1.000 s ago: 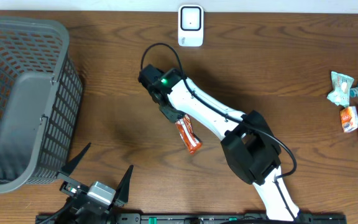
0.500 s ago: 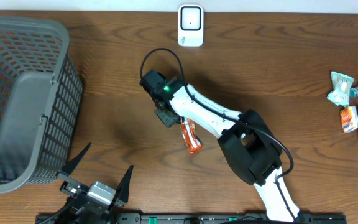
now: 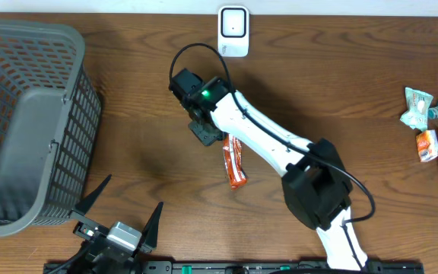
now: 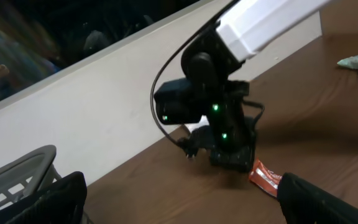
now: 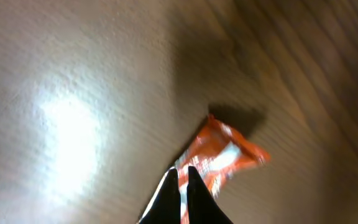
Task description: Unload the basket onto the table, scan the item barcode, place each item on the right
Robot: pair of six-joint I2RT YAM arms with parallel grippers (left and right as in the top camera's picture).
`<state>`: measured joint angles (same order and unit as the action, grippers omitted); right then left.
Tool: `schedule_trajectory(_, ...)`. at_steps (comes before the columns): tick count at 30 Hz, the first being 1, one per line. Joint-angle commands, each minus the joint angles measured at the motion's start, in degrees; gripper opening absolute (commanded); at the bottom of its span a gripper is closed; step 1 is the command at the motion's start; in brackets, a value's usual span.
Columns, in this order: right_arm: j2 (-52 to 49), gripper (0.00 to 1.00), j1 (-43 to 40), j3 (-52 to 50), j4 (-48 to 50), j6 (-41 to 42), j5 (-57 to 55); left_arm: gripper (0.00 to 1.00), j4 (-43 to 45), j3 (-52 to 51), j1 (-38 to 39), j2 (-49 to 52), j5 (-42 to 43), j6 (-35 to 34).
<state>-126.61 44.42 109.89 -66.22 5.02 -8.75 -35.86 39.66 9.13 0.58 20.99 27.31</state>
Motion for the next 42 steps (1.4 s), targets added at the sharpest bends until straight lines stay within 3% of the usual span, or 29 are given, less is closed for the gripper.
schedule_trajectory(1,1.2,0.01,-1.4,-0.1,-0.4,1.2,-0.1,0.98,0.1,-0.1,0.2,-0.4,-0.1,0.5)
schedule_trajectory(10,1.2,0.01,-2.6,-6.2,1.7,1.4,0.1,0.98,0.0,-0.1,0.2,-0.4,-0.1,0.5)
schedule_trajectory(20,1.0,0.01,-3.8,-21.0,18.1,1.4,-2.5,0.98,0.0,-0.1,0.2,-0.4,-0.1,0.5)
schedule_trajectory(24,1.6,0.01,-6.0,-17.2,16.2,1.4,-3.3,0.98,0.0,-0.1,0.2,-0.4,-0.1,0.5)
schedule_trajectory(29,3.8,0.01,-9.4,-7.4,4.0,1.4,2.3,0.98,0.0,-0.1,0.2,-0.4,-0.1,0.5)
schedule_trajectory(34,5.1,0.01,-8.6,-7.5,-1.7,1.3,7.6,0.98,0.0,-0.1,0.2,-0.4,-0.1,0.5)
schedule_trajectory(42,5.1,0.02,-6.3,-16.9,4.2,0.5,7.9,0.98,0.0,-0.1,0.2,-0.4,-0.1,0.5)
